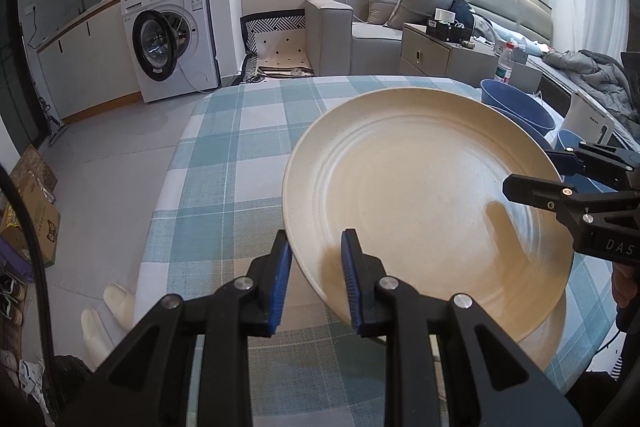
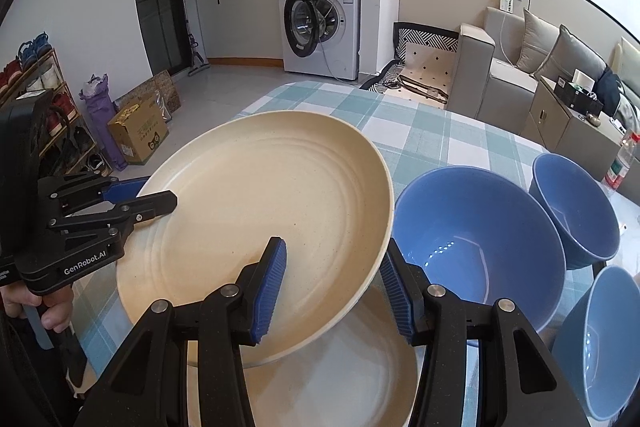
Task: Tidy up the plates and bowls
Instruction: 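Lift the cream plate with both grippers and carry it toward the plate stack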
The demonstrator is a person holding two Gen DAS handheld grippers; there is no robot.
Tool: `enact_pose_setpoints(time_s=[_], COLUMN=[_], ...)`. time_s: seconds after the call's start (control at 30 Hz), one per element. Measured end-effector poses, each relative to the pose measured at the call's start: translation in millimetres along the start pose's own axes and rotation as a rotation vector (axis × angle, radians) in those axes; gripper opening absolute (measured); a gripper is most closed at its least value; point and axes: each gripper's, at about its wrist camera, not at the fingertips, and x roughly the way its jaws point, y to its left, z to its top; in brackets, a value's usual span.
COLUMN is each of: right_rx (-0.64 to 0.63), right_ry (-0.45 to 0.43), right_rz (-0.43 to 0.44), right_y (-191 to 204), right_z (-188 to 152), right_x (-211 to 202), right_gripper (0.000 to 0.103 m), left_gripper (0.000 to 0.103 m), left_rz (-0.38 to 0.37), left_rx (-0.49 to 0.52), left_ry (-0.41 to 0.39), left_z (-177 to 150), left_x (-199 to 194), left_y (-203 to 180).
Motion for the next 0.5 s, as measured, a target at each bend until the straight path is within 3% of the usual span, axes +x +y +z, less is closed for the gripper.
enact_pose_setpoints(time_s=[0.5], right_rx=[0.026], right_ry=[-0.001], right_rz=[-0.002], right_y=[-4.2], right_z=[-20.4], right_x=[-13.9], right_gripper=[0.049], left_gripper=[0.023], left_rz=[-0.016], left_rx=[0.036], left_ry=[0.028], left_z=[-13.7], left_x=[0.2], left_y=[-15.2])
